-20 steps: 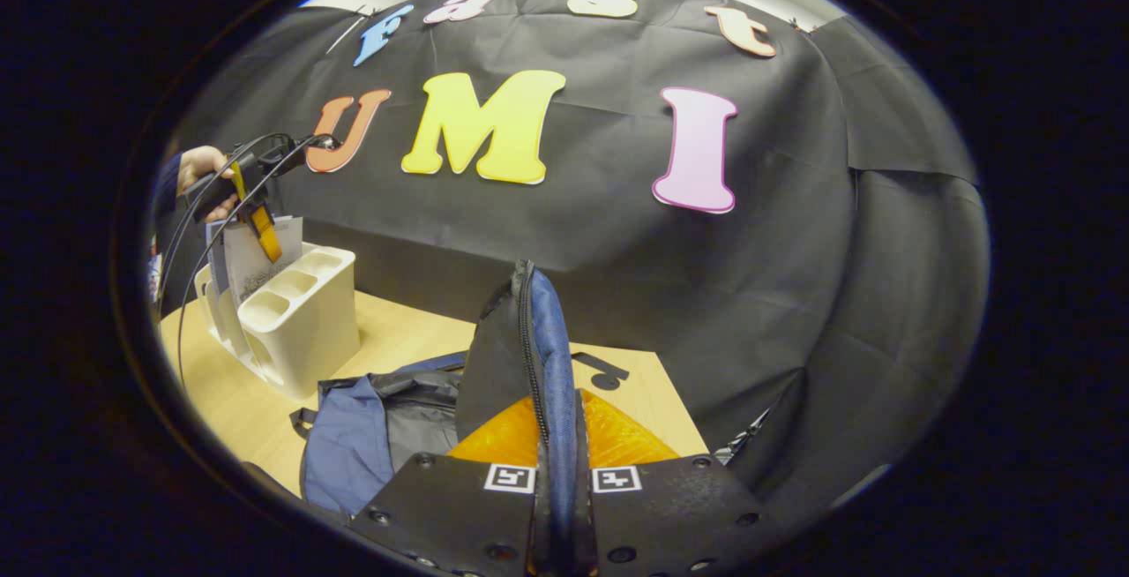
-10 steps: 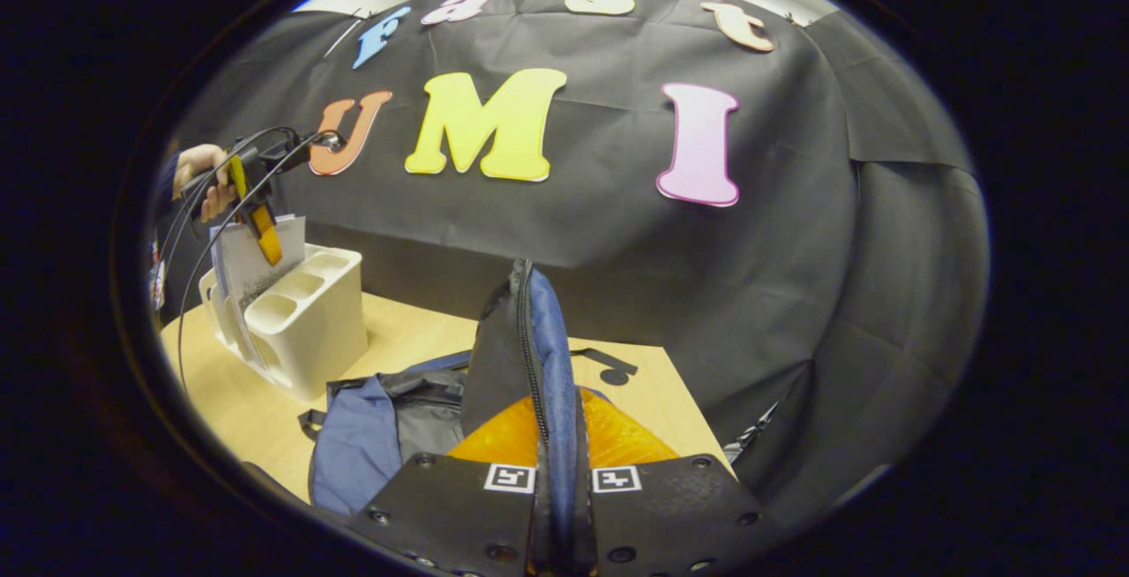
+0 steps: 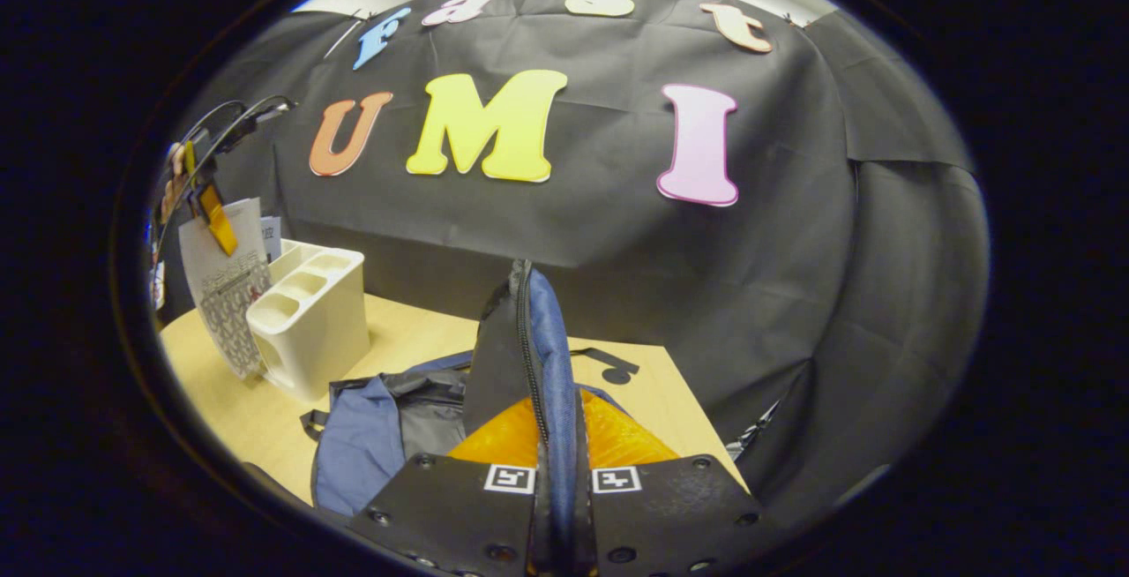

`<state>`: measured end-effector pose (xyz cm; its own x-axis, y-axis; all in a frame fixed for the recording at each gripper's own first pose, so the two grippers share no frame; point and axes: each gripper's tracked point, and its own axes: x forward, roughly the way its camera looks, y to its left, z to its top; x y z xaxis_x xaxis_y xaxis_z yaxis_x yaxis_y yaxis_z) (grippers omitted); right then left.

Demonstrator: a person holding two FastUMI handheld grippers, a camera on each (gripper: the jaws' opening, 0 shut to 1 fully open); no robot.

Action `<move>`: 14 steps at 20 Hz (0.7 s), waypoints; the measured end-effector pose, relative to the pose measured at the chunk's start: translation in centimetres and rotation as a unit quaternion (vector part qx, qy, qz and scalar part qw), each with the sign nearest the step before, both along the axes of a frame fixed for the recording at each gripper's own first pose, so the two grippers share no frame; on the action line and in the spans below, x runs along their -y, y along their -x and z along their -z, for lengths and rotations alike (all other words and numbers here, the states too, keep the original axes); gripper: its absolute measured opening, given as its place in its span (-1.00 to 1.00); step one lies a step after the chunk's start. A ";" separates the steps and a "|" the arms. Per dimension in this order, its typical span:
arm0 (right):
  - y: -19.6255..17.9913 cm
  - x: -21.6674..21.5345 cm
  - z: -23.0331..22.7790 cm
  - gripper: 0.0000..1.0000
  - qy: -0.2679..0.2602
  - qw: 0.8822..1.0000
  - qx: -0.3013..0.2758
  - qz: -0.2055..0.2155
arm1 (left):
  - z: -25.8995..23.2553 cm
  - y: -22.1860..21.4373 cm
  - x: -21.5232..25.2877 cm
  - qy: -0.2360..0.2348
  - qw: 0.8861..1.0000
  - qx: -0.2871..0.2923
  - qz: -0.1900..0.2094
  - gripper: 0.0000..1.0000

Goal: Open the schoolbag, grab two books from the bookshelf and put them into the schoolbag.

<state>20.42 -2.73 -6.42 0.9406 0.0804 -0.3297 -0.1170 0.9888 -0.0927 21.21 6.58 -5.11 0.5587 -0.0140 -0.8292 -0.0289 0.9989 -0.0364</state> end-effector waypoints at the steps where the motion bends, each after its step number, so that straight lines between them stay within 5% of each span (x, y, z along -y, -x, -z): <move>1: 0.0 -0.1 0.0 -0.82 -0.001 1.000 0.001 0.000 | 0.1 1.1 -0.5 0.005 1.000 0.002 -0.012 -0.07; 7: 0.0 -1.2 0.3 -0.82 0.033 0.999 0.004 -0.012 | 0.5 7.6 -0.7 0.106 0.993 0.018 -0.056 -0.07; 14: -0.3 -1.6 0.7 -0.82 0.010 1.000 -0.014 0.002 | -1.0 11.6 1.5 0.221 0.972 0.044 -0.066 0.00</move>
